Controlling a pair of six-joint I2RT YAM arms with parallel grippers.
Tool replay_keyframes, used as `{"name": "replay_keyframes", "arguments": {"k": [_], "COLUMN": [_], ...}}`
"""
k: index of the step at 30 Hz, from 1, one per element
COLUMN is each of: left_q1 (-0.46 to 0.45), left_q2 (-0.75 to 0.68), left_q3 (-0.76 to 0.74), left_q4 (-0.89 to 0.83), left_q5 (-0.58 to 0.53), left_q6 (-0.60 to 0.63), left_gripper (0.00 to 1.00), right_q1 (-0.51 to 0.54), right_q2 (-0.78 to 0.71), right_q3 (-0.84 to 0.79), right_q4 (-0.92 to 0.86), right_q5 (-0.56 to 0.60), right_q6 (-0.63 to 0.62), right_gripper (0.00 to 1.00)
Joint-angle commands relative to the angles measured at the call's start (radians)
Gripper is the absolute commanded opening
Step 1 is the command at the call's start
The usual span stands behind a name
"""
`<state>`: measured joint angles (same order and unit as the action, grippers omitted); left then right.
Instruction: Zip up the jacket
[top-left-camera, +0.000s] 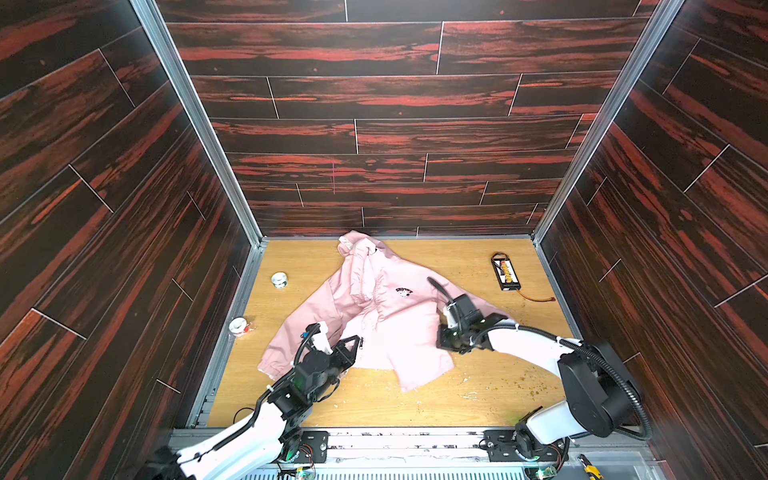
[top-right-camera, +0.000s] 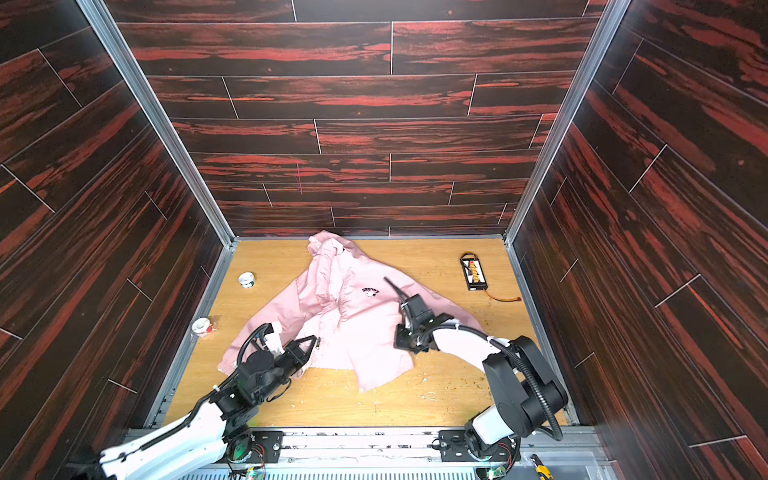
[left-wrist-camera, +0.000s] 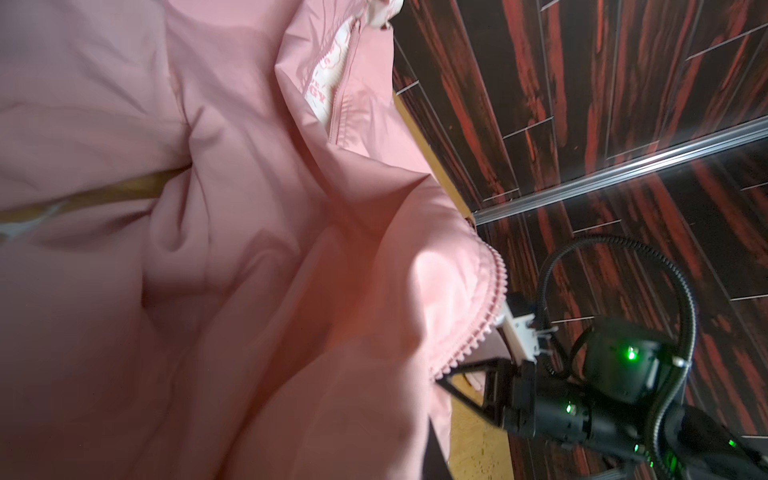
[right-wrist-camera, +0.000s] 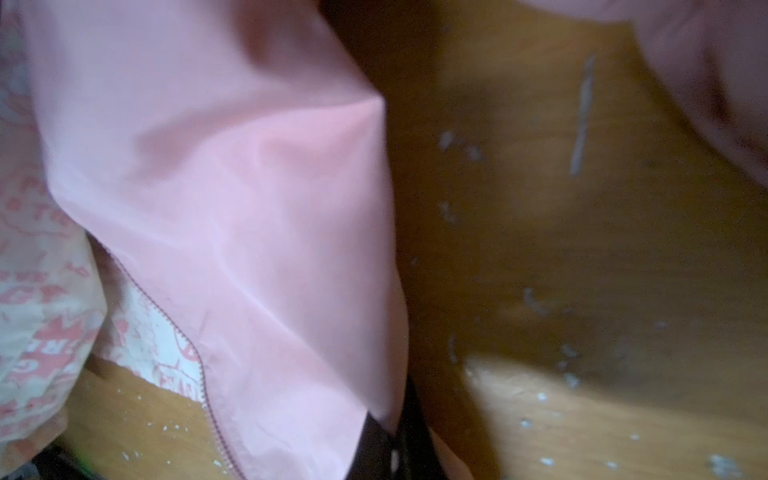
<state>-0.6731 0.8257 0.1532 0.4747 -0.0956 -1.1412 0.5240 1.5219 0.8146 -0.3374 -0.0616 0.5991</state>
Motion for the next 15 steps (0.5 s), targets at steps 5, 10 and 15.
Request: {"name": "replay_keyframes", "arguments": {"k": [5, 10, 15], "left_q1": [-0.002, -0.031, -0.063], "left_q2": [0.288, 0.521, 0.717], "left_q3": [0.139, 0.205, 0.253], "left_q4": [0.291, 0.444, 0.563], "left_q5": [0.107, 0.146, 0.163], "left_q6": [-0.006, -0.018, -0.027], "left_gripper": [0.00, 0.00, 0.00], "right_q1": [-0.162, -0.173, -0.187], "right_q2": [-0.011, 0.019, 0.065], "right_q3": [0.101, 0.177, 0.181], "right_q4": [-0.087, -0.116, -0.092], "right_q5": [-0.004, 0.088, 0.056], "right_q6": [-0.138, -0.164, -0.154], "right_gripper": [0.00, 0.00, 0.09]}}
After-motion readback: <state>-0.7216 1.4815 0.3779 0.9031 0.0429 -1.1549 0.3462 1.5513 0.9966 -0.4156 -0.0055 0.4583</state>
